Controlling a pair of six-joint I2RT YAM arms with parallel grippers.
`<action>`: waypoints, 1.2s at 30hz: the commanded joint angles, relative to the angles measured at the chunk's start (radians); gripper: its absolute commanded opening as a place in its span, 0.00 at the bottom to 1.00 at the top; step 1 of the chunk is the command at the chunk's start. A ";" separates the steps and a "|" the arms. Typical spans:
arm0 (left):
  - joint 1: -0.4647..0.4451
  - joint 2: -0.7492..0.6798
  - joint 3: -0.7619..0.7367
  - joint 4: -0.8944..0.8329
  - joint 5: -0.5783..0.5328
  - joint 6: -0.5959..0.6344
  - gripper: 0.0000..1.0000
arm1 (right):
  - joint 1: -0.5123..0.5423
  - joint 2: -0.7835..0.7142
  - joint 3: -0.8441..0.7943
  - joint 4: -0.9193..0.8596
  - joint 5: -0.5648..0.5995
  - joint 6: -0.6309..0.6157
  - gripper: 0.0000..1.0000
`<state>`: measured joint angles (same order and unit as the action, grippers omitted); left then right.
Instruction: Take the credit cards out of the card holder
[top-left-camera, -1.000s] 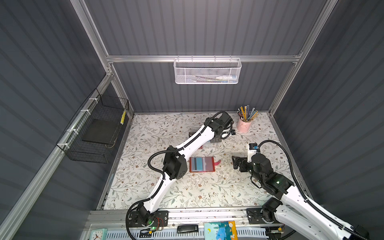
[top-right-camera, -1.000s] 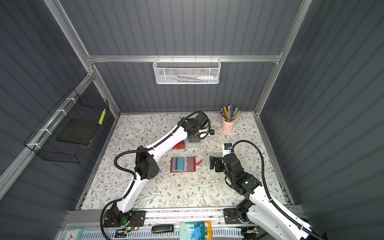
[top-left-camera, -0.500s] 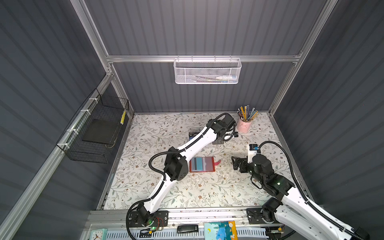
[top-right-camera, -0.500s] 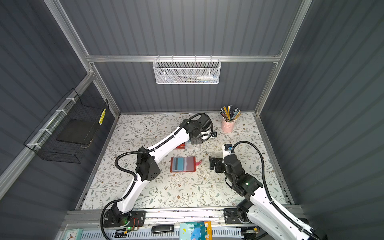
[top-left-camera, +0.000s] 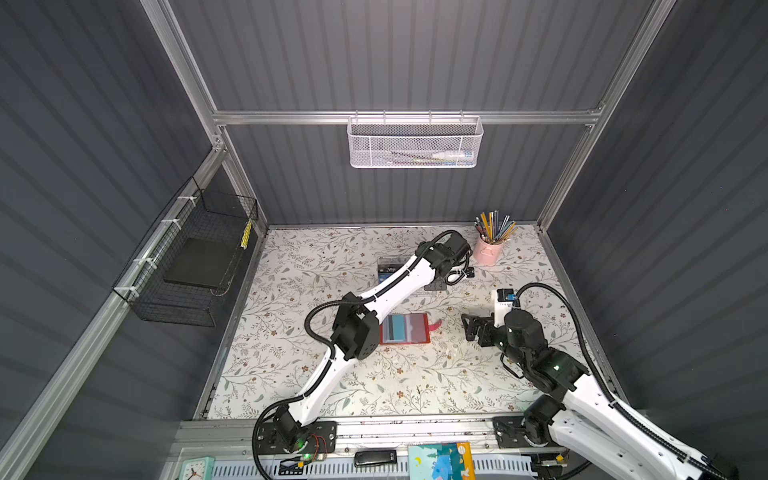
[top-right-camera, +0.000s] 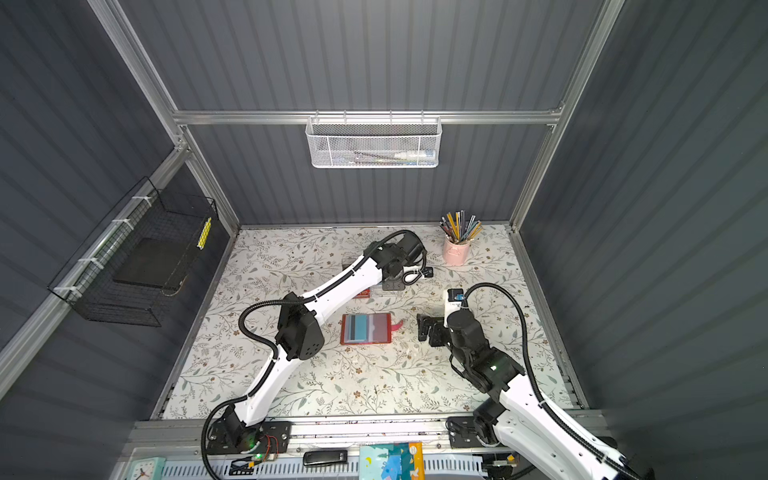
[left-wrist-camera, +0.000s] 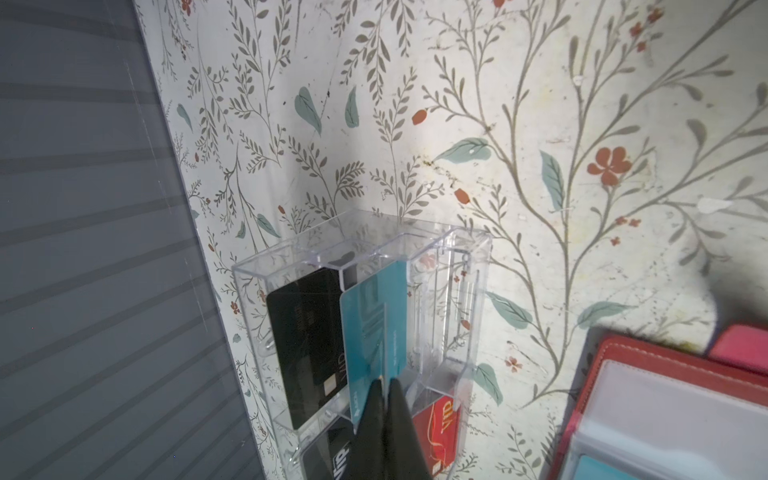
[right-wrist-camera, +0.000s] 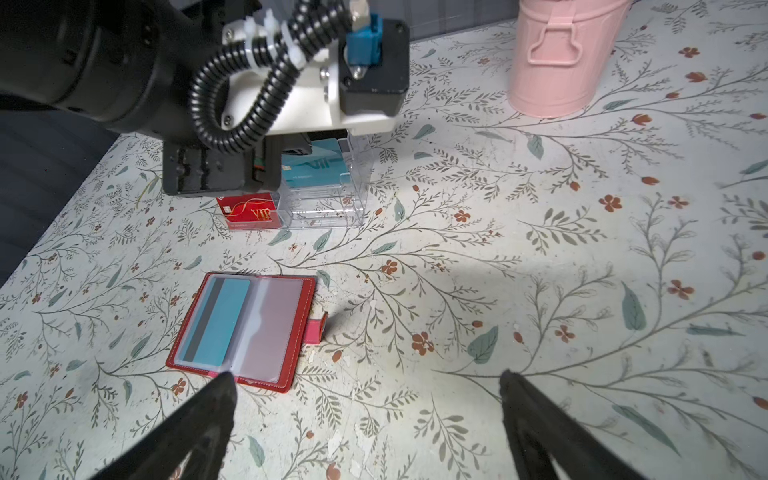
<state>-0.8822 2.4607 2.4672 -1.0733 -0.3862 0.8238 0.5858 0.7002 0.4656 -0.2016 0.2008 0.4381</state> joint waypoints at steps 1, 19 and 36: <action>0.003 0.021 -0.003 0.003 -0.002 0.049 0.00 | -0.002 -0.004 -0.012 0.015 -0.017 0.003 0.99; 0.024 0.046 -0.026 0.026 -0.055 0.093 0.00 | -0.003 -0.003 -0.021 0.033 -0.047 0.008 0.99; 0.020 0.063 -0.053 0.053 -0.067 0.122 0.00 | -0.003 -0.033 -0.034 0.039 -0.067 0.013 0.99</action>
<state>-0.8688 2.4973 2.4279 -1.0180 -0.4423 0.8921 0.5850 0.6750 0.4442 -0.1761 0.1425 0.4454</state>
